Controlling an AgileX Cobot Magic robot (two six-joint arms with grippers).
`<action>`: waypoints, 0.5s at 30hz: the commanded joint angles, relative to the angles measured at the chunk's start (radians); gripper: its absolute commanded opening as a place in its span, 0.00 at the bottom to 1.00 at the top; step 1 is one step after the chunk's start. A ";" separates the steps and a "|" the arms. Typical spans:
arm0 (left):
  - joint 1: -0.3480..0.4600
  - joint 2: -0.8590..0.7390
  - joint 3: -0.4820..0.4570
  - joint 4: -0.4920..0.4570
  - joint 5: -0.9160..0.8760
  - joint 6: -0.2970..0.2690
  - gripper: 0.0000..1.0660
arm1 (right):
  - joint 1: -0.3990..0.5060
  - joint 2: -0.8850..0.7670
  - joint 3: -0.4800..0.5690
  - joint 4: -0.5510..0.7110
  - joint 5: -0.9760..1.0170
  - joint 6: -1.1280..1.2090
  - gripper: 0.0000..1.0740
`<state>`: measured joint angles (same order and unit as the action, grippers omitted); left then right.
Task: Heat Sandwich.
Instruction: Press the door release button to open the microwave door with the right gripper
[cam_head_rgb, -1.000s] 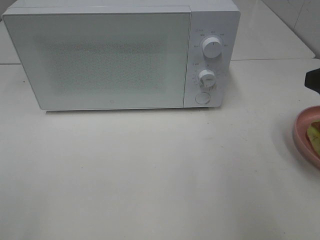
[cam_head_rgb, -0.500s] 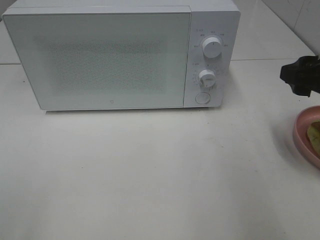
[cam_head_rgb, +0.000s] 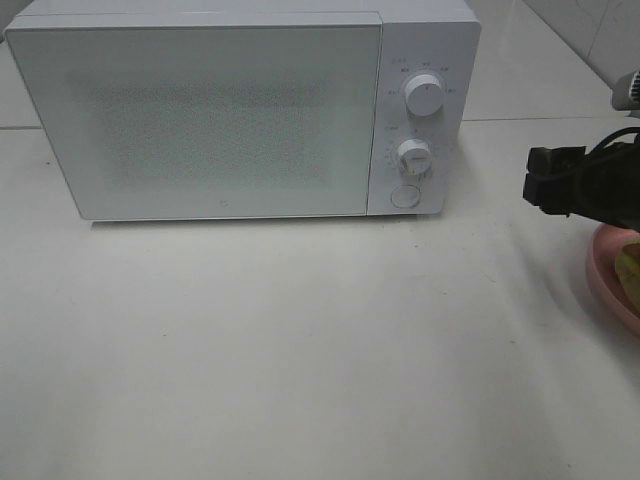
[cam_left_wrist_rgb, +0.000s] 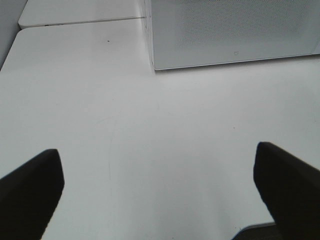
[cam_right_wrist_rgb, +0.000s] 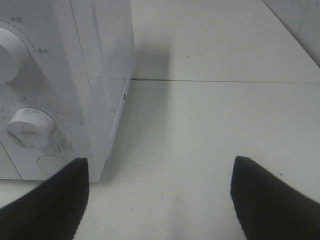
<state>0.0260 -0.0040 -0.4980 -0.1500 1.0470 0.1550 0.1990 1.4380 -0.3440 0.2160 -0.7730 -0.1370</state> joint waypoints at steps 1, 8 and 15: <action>-0.007 -0.026 0.002 0.000 -0.008 -0.007 0.92 | 0.056 0.020 0.006 0.102 -0.076 -0.069 0.70; -0.007 -0.026 0.002 0.000 -0.008 -0.007 0.92 | 0.179 0.079 0.006 0.239 -0.151 -0.093 0.70; -0.007 -0.026 0.002 0.000 -0.008 -0.007 0.92 | 0.311 0.132 0.006 0.318 -0.193 -0.115 0.70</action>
<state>0.0260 -0.0040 -0.4980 -0.1500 1.0470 0.1550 0.4740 1.5610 -0.3390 0.4940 -0.9460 -0.2280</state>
